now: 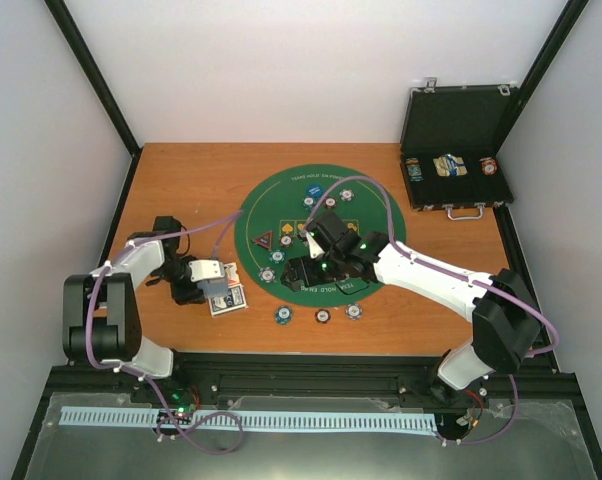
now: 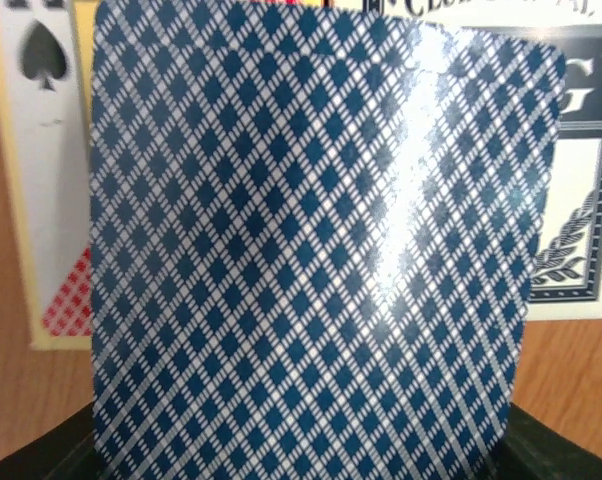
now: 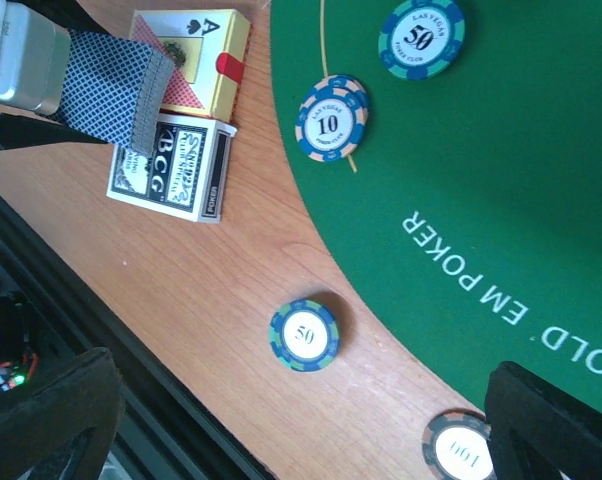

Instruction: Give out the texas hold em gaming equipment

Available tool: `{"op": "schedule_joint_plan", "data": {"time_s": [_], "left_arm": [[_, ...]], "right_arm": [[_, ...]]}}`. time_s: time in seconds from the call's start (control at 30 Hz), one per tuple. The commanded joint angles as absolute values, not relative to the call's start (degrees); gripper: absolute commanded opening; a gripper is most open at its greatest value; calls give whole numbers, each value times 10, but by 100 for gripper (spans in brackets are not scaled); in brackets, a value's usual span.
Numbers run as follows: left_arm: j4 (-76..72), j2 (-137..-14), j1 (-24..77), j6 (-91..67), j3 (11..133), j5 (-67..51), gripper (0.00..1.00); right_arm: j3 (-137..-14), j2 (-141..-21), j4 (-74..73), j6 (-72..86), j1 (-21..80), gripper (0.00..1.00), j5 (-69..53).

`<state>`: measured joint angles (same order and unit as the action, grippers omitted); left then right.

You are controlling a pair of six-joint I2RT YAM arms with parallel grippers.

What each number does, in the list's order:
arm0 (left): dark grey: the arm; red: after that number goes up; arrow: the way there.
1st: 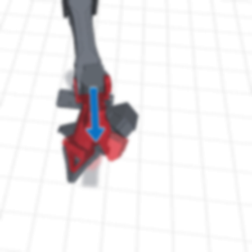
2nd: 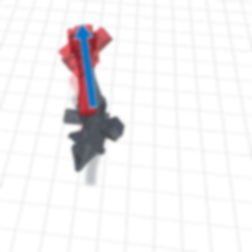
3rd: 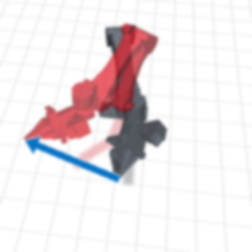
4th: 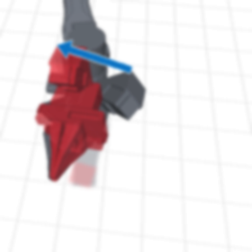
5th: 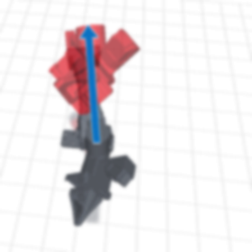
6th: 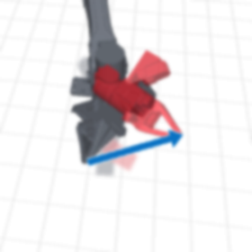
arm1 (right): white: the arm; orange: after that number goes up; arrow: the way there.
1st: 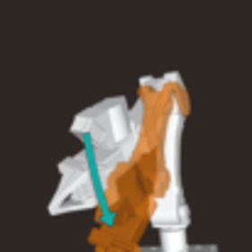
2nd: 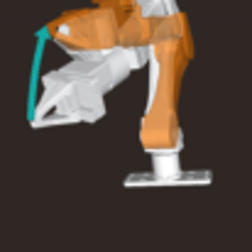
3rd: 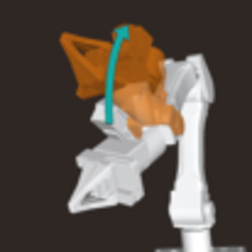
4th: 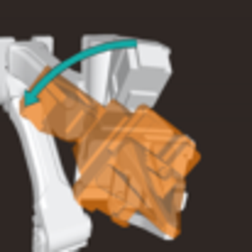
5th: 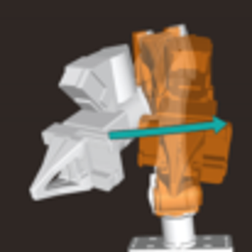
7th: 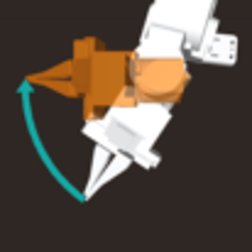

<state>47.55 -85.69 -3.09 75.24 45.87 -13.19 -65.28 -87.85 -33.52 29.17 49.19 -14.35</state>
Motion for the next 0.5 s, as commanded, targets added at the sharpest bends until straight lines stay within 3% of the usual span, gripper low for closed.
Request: {"op": "schedule_joint_plan", "data": {"time_s": [0.0, 0.23, 0.47], "left_arm": [[528, -822, -28, 754, 499, -167, 1], [589, -791, -26, 739, 535, -202, 1], [656, -737, -7, 709, 581, -265, 1]], "right_arm": [[-639, -886, -299, 317, 497, 98, -170], [-620, -885, -223, 373, 497, 97, -241], [-576, -905, 8, 506, 495, 91, -381]]}}
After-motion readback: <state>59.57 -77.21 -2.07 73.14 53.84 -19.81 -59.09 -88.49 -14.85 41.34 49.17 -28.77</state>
